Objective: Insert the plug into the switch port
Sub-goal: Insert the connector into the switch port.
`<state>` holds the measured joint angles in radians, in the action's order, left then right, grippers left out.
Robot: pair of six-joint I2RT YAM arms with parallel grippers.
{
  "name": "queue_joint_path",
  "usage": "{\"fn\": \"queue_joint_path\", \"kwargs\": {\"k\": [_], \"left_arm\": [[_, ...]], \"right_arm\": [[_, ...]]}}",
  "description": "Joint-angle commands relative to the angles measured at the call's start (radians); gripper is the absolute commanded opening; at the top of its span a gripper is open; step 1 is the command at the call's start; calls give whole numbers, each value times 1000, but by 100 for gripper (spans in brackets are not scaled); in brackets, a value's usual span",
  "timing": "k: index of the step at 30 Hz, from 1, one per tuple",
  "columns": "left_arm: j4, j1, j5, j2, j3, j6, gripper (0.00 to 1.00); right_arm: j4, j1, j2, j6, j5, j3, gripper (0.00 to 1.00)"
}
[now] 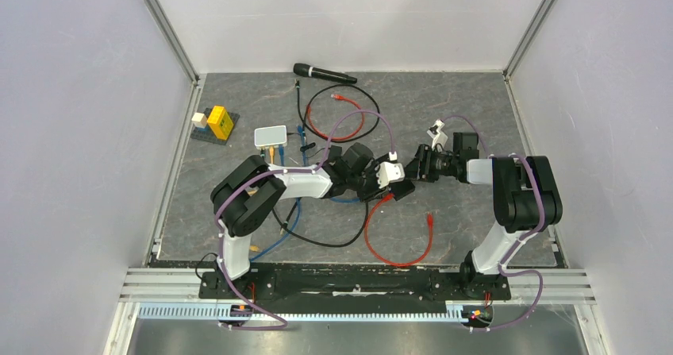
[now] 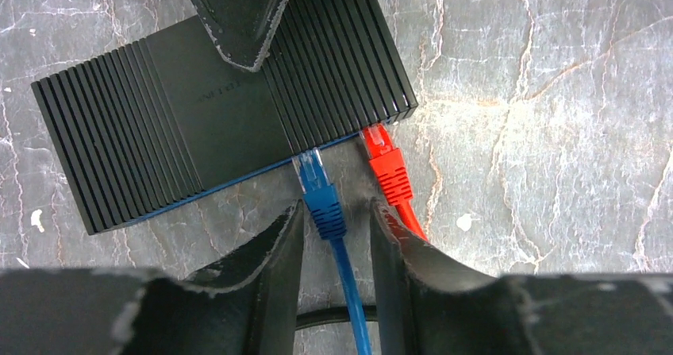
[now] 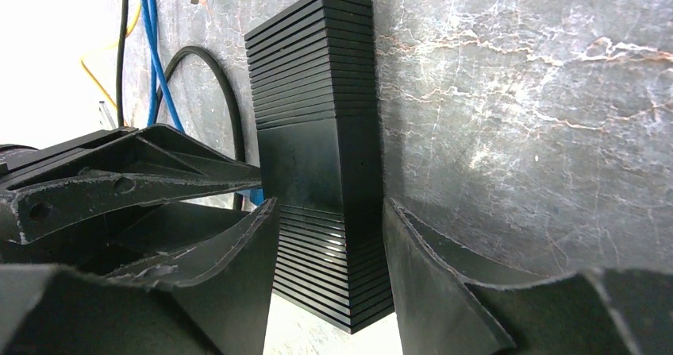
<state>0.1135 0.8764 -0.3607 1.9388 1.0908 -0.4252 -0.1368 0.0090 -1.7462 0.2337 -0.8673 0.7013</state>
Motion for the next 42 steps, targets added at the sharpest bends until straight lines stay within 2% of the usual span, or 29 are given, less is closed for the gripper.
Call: {"fn": "queue_joint_path", "kwargs": {"k": [1,4,7,8,11,14,22,30,35,42], "left_arm": [[-15,-1,-10,15,43,-34,39],[-18,-1,-28,21,54,-32,28],[-26,1,-42,39,87,-13,5],[-29,0,-47,47,102,-4,2],[-42,4,-40,74,148,37,2],[-28,15,-18,82,148,56,2],[116,24,38,76,117,118,2],[96,32,68,133,258,177,2],[153,34,97,132,254,240,2],[317,35,141,112,214,359,2]], "right_arm": [[135,5,-46,-52,75,-22,53],[135,6,-46,-59,66,-42,51],[111,6,-43,-49,33,-85,48],[81,8,-37,-16,17,-120,47],[-24,15,-36,59,-49,-208,46],[-38,18,-49,66,-55,-249,45],[-75,84,-99,63,-86,-249,41],[-103,189,-123,82,-86,-281,38],[-313,236,-103,250,-82,-403,37],[-532,290,-102,400,-84,-503,36]]}}
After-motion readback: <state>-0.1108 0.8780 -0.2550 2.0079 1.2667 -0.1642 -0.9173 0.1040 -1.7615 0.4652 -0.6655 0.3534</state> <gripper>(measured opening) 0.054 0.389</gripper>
